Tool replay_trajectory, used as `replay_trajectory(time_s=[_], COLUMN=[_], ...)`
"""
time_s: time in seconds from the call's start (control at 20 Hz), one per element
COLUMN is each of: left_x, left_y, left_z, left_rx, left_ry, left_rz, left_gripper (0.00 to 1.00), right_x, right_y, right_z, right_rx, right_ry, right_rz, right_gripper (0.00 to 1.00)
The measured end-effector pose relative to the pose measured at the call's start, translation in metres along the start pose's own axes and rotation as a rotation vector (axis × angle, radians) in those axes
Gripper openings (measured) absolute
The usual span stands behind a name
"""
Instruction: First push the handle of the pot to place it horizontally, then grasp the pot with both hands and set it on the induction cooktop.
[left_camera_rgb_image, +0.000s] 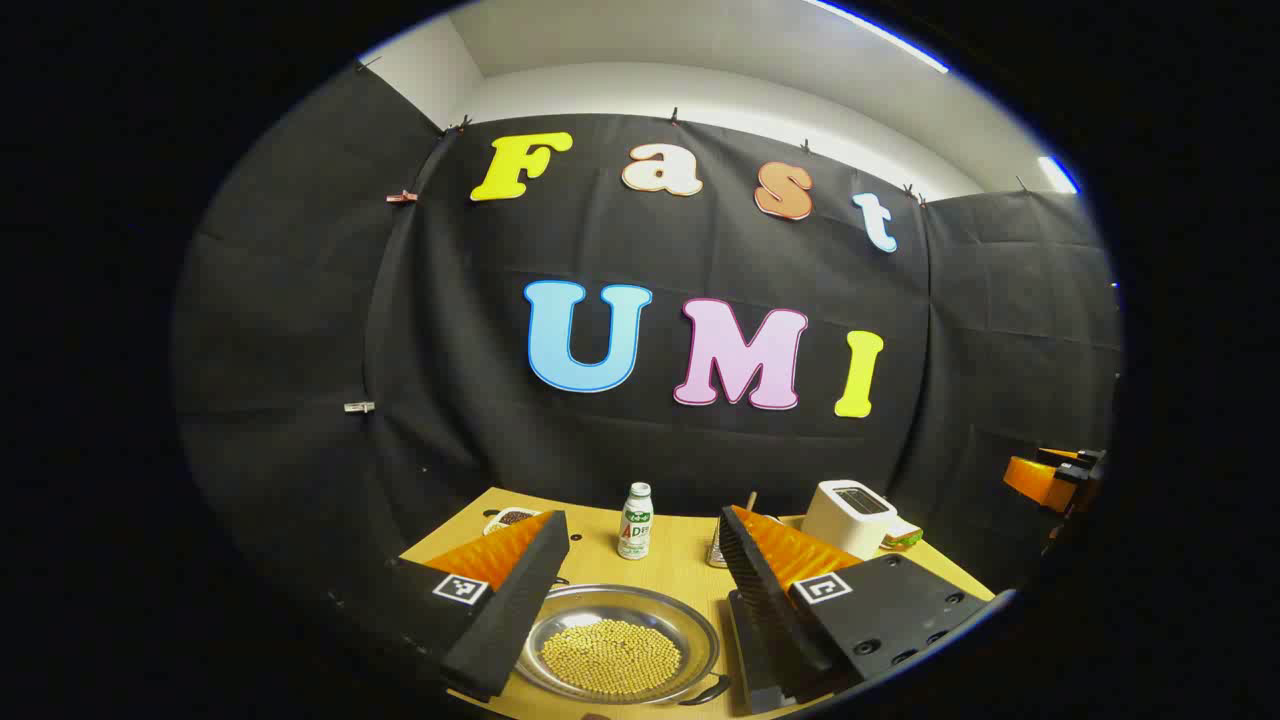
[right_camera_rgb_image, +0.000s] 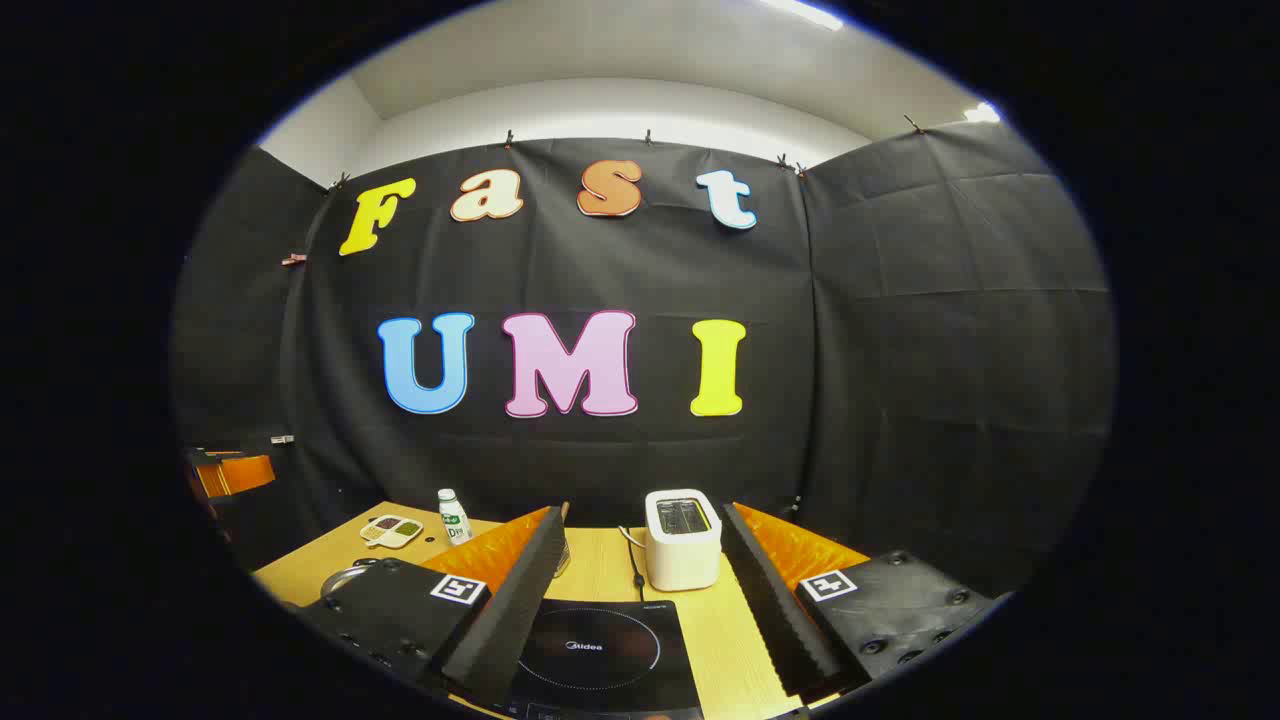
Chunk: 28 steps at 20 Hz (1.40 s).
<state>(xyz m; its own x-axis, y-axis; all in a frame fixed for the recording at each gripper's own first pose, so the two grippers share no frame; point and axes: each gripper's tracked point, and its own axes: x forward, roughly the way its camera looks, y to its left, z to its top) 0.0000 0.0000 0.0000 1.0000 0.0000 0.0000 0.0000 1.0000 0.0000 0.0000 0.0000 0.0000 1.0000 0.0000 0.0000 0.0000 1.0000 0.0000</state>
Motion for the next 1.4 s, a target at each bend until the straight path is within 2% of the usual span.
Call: replay_trajectory(time_s=[0.7, 0.75, 1.1, 1.4], left_x=[-0.007, -0.007, -0.006, -0.003], left_y=[0.012, 0.012, 0.014, 0.017], left_z=[-0.016, -0.016, -0.024, -0.046], left_rx=[0.003, 0.004, -0.004, 0.008], left_ry=[0.035, 0.036, 0.061, 0.133], left_rz=[0.006, 0.005, 0.006, -0.008], left_gripper=[0.95, 0.95, 0.95, 0.93], right_x=[-0.001, -0.001, 0.002, 0.005], right_y=[0.004, 0.004, 0.003, 0.001], right_z=[-0.001, -0.001, -0.002, -0.004], right_rx=[0.005, 0.004, 0.003, -0.012], right_ry=[0.008, 0.009, 0.012, 0.015], right_rz=[0.005, 0.006, 0.008, 0.008], right_gripper=[1.00, 0.98, 0.98, 0.98])
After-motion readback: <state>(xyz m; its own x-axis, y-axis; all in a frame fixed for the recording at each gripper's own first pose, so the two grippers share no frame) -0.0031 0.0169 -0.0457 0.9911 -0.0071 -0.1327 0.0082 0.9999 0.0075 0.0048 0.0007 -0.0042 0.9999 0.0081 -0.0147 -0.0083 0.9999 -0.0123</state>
